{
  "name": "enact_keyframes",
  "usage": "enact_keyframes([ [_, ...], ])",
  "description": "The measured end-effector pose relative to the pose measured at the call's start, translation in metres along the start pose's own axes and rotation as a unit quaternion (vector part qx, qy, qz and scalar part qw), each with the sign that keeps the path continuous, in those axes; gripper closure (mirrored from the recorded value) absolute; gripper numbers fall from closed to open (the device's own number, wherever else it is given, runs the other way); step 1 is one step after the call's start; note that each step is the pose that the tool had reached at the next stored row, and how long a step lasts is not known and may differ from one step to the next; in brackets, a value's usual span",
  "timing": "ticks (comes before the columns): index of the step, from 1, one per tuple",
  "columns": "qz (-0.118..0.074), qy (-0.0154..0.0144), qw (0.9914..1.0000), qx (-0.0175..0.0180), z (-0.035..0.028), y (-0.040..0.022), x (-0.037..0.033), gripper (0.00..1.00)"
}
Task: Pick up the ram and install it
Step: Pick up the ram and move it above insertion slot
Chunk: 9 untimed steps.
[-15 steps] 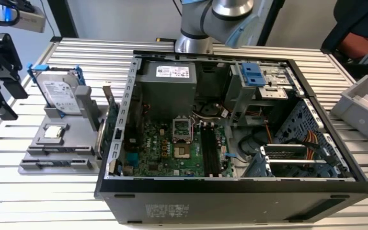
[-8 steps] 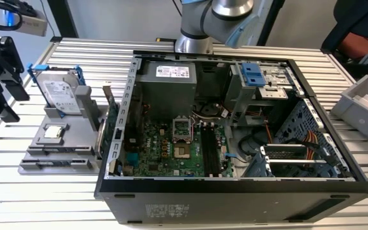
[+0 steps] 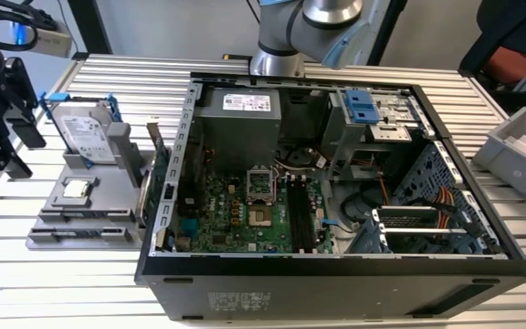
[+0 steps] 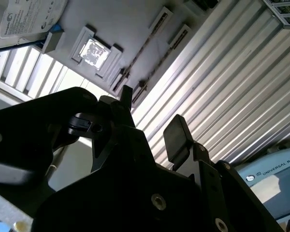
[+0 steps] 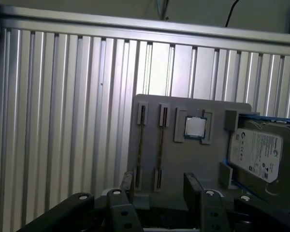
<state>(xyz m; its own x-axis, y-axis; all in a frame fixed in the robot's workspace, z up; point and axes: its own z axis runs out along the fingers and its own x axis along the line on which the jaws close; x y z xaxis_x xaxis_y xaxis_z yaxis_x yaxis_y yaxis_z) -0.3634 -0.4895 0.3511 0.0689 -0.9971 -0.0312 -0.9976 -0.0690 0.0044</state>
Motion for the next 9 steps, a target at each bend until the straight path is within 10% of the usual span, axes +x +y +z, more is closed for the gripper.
enact_keyframes([
  [9,0.001,0.0,1.0,0.0,0.0048,-0.0003,0.0007,0.0],
])
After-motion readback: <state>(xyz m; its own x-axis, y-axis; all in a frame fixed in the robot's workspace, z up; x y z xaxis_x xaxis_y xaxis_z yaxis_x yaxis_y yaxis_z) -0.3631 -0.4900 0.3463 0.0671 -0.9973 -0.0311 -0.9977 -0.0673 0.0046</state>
